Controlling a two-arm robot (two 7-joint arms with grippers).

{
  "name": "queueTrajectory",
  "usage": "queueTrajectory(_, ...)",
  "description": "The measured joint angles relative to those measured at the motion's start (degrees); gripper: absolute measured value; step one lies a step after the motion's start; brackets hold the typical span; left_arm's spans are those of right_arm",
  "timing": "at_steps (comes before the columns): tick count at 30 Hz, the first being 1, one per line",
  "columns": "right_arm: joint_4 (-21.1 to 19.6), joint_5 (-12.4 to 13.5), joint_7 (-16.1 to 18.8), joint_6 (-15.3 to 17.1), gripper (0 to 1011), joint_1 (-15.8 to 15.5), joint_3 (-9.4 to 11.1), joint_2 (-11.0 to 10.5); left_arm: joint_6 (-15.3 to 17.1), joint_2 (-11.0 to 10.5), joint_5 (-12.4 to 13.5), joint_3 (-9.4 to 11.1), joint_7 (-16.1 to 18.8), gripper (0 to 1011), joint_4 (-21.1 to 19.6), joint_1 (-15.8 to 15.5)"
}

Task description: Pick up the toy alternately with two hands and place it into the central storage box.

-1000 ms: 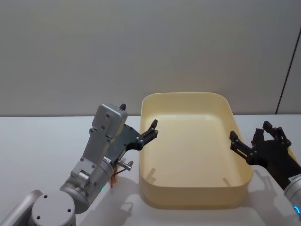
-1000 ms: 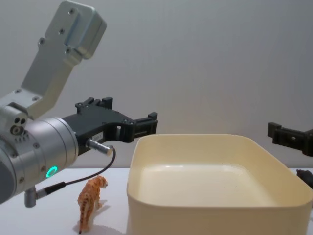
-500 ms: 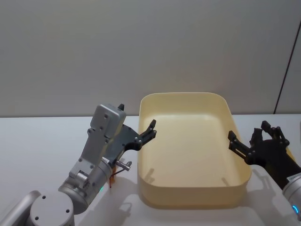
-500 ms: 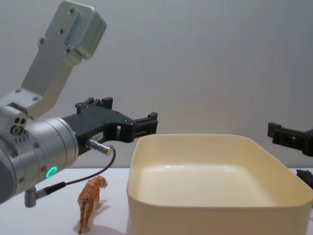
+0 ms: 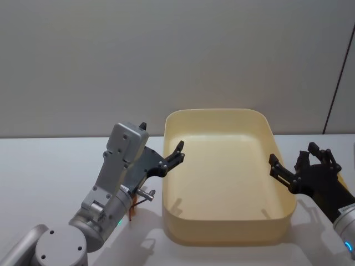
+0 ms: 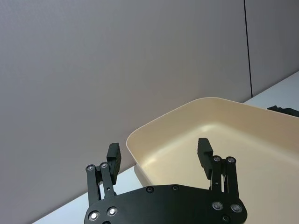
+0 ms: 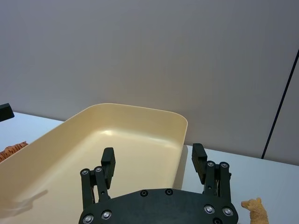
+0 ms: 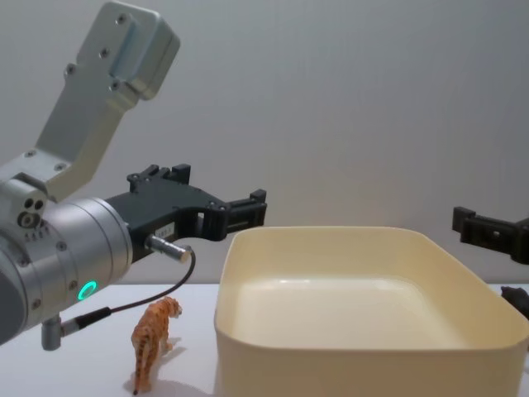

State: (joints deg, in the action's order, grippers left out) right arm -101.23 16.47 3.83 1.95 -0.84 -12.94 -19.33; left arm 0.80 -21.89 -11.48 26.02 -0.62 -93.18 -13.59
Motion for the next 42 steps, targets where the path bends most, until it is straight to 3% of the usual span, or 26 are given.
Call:
queueTrajectory(20,-0.8,0.4,-1.7,0.5,1001,-1.1,0.8,-0.7,0.0,0.0,0.0,0.0,0.0,1000,0.0,0.0)
queueTrajectory(42,-4.6,5.6,-10.6,5.3,1001,-8.4,6.9,-7.1,0.0,0.0,0.0,0.0,0.0,1000,0.0,0.0)
